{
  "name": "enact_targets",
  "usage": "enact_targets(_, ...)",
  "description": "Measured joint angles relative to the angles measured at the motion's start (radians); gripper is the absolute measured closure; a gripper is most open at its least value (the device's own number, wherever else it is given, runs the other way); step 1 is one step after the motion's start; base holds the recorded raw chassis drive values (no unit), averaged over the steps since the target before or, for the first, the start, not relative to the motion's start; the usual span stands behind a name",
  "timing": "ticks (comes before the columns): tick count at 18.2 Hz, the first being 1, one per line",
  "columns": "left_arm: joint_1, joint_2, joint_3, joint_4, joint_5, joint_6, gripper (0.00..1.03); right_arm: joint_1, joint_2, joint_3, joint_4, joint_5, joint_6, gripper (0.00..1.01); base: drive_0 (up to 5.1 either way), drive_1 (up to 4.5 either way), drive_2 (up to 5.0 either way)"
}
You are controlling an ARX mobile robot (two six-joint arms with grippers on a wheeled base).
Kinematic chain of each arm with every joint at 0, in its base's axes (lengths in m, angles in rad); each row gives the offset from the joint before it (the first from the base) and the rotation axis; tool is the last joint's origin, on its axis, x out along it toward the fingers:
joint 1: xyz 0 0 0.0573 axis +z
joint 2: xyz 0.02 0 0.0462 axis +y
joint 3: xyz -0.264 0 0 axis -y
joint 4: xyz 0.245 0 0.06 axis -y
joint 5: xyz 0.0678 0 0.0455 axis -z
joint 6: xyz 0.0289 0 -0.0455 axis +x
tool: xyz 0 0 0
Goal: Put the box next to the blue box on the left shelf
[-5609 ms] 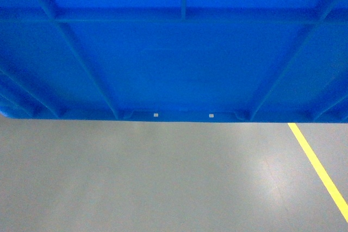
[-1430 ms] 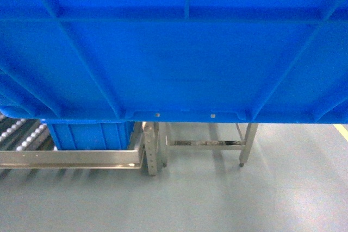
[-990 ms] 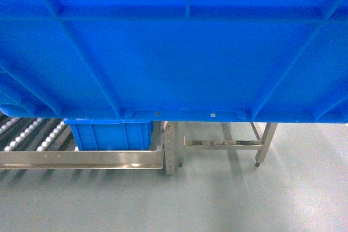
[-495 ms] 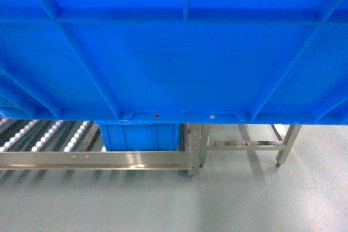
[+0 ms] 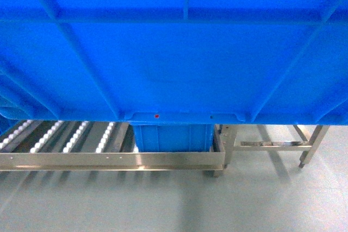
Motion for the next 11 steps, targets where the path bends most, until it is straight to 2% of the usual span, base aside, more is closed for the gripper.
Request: enact_targets(11,0.0,0.0,0.0,0.0,-0.001,0.001,0.91,0.0,0.001,0.0,0.0,0.0,0.0,0.91,-5.0,2.46,2.5)
